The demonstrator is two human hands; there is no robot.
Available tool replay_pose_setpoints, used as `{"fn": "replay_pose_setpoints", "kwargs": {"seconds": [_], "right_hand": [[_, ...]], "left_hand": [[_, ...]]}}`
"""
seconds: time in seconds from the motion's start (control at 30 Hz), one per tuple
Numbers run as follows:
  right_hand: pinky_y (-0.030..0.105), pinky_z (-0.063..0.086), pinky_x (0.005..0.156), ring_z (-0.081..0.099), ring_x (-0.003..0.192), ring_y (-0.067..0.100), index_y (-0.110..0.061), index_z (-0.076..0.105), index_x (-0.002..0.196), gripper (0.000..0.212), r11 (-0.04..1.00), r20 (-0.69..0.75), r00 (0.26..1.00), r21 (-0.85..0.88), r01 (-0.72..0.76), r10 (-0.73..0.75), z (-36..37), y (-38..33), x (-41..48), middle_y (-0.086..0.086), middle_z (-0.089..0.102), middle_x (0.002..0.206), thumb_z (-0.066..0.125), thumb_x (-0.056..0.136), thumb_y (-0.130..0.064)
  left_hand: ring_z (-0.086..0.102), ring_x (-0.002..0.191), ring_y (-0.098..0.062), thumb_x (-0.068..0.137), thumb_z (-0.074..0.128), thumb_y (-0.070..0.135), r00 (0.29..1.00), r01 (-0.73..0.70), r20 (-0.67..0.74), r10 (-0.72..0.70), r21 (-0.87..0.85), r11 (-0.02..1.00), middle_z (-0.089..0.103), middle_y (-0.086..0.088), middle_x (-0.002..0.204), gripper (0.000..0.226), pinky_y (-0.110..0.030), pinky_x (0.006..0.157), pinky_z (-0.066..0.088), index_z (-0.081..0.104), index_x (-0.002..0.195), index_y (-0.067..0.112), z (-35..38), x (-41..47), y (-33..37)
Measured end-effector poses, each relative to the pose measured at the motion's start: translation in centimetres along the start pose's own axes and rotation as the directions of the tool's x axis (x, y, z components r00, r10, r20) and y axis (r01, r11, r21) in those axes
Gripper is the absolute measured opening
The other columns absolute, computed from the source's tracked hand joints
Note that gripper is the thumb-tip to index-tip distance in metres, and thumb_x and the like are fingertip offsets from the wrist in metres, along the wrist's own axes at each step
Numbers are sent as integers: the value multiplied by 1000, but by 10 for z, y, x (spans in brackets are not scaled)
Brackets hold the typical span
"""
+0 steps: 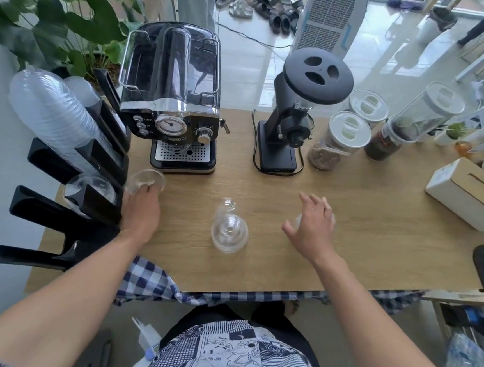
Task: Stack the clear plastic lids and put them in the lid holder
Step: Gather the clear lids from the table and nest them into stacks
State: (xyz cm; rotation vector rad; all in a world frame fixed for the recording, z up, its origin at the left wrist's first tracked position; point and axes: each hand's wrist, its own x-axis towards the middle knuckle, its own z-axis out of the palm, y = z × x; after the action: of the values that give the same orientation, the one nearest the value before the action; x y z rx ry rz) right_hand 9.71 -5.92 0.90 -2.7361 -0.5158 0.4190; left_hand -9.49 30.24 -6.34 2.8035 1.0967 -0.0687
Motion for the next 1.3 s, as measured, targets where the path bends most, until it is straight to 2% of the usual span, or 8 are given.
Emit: {"fn": "replay_pose_setpoints", "kwargs": {"seconds": [0.17,0.37,0.53,0.63,0.8,1.0,1.13,1.3], "right_hand": [[64,15,133,14,167,40,-20,34,171,82,988,46,987,8,-156,156,3,27,-5,17,28,176,72,102,-43],[63,33,128,16,163,36,-21,31,171,83,989,96,989,81,-123,115,13,31,-9,13,23,175,76,102,-28],[54,36,128,26,161,38,-12,25,173,98,992,113,992,105,-72,60,24,22,-6,16,26,172,84,97,-35],[53,36,129,26,160,37,-10,25,173,99,990,119,992,131,-55,39,30,13,-6,16,26,171,84,97,-33],[56,34,131,18,165,33,-12,23,173,97,990,144,990,140,-15,-5,38,2,-9,14,23,174,81,99,-34],[61,16,136,-2,171,39,-14,22,175,100,980,27,983,-75,182,-181,34,-20,-21,18,15,180,79,96,-37],[53,13,137,4,171,29,-11,30,172,88,897,25,897,-17,443,-442,30,-45,-38,9,21,179,68,99,-44],[45,34,133,34,160,22,-16,26,172,93,901,223,873,130,413,-433,52,-60,-52,6,37,171,68,102,-60]], "left_hand": [[70,128,-36,120,39,29,1000,23,23,-16,-301,953,75,-9,140,38,-56,104,58,66,145,18,-19,-20,15],[68,104,11,118,54,29,994,94,40,-99,-769,633,75,18,113,20,-29,101,56,73,121,22,-34,-41,38],[76,120,-29,118,52,24,899,423,426,-98,-904,-58,83,4,109,28,-47,108,61,74,128,12,-30,-44,49],[77,103,-25,118,47,14,836,537,539,105,-763,-360,75,-7,97,34,-40,97,68,68,145,14,-39,-53,62],[75,87,-18,116,54,15,738,675,643,207,-699,-237,76,-5,97,32,-32,76,67,73,142,16,-25,-71,79],[67,84,-15,111,66,21,779,627,625,57,-770,-121,73,-11,120,26,-29,77,65,76,133,13,-5,-79,91],[69,84,-14,112,64,20,811,585,585,-4,-811,24,77,-10,120,22,-24,70,65,75,131,16,-1,-80,100],[74,95,-17,115,63,25,835,543,551,-17,-818,189,79,-8,122,20,-24,72,63,73,130,19,1,-78,102]]}}
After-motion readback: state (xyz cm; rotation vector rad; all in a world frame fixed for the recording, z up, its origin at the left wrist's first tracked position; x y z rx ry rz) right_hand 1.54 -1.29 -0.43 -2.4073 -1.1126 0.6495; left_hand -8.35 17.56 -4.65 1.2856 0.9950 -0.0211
